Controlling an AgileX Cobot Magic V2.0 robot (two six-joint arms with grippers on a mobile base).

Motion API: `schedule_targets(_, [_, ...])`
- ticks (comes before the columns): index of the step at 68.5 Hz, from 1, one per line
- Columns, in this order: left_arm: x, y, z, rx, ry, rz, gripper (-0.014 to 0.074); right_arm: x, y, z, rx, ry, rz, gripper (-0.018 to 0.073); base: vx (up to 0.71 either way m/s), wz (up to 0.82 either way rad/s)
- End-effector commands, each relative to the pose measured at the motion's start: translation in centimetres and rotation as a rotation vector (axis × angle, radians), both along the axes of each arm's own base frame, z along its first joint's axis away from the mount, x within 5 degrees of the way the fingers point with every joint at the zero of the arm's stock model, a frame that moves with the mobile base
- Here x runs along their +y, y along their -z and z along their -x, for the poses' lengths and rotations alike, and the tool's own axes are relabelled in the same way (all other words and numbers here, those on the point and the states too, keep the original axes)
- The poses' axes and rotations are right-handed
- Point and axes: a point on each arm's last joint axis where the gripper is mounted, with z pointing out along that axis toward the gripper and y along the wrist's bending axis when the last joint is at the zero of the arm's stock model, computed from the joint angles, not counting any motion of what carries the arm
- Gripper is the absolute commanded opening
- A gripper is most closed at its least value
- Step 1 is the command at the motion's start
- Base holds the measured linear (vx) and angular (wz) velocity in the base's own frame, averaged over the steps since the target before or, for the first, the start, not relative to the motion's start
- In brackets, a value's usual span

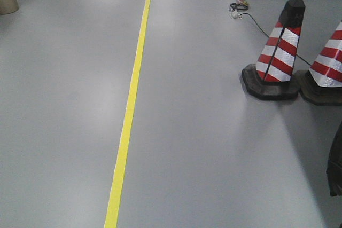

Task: Move and align brake pads A on conveyor
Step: 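Drive forward along the yellow floor line holding both pads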

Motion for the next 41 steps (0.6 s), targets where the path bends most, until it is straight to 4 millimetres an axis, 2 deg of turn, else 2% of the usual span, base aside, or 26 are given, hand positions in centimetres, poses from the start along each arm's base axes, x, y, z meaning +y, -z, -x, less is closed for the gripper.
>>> schedule_targets(1, [-0.09, -1.78, -0.09, -0.113, 0.009, 0.030, 0.0101, 0.19, -1.83, -0.13, -0.117, -0.021, -0.015, 0.0043, 0.56, 0.01])
schedule_targets(41, [-0.11, -1.76, -0.14, -0.111, 0.009, 0.030, 0.0101, 0.19, -1.68, -0.15, -0.111, -0.020, -0.013, 0.0043, 0.54, 0.00])
